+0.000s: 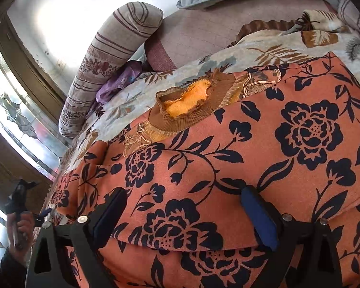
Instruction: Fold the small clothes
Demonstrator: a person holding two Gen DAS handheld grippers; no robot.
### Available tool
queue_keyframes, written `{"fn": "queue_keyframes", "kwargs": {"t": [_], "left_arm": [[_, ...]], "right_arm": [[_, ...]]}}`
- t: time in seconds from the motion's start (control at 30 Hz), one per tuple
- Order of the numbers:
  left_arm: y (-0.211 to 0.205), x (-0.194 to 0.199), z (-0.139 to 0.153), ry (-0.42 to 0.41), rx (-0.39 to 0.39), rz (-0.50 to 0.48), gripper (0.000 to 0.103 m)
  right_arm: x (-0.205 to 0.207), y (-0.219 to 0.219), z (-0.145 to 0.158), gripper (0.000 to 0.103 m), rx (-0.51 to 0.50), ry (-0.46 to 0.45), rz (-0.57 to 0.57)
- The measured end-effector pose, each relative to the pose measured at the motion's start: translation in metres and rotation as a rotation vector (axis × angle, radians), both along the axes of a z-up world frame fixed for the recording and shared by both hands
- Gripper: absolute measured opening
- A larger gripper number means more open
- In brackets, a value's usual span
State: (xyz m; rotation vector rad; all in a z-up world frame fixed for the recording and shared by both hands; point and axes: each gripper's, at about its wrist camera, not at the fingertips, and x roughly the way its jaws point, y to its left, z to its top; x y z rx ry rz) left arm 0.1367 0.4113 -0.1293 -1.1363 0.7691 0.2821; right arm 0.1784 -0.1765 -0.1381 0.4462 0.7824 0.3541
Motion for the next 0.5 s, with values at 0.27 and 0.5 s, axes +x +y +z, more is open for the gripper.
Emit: {"fn": "queue_keyframes", "kwargs": {"t": [0.27,0.5], "left_arm": [[0.012,0.030,-0.006,0.152,0.028,0.044,0.005],[-0.070,0.024,0.162,-0.079,0.520,-0.059,0.005]], "right_arm": [[0.003,0.004,0.000,0.098,0.012,-0.003,0.000],[0.004,0.006,-0.001,0.100,0.019,0.005,0.007]]}}
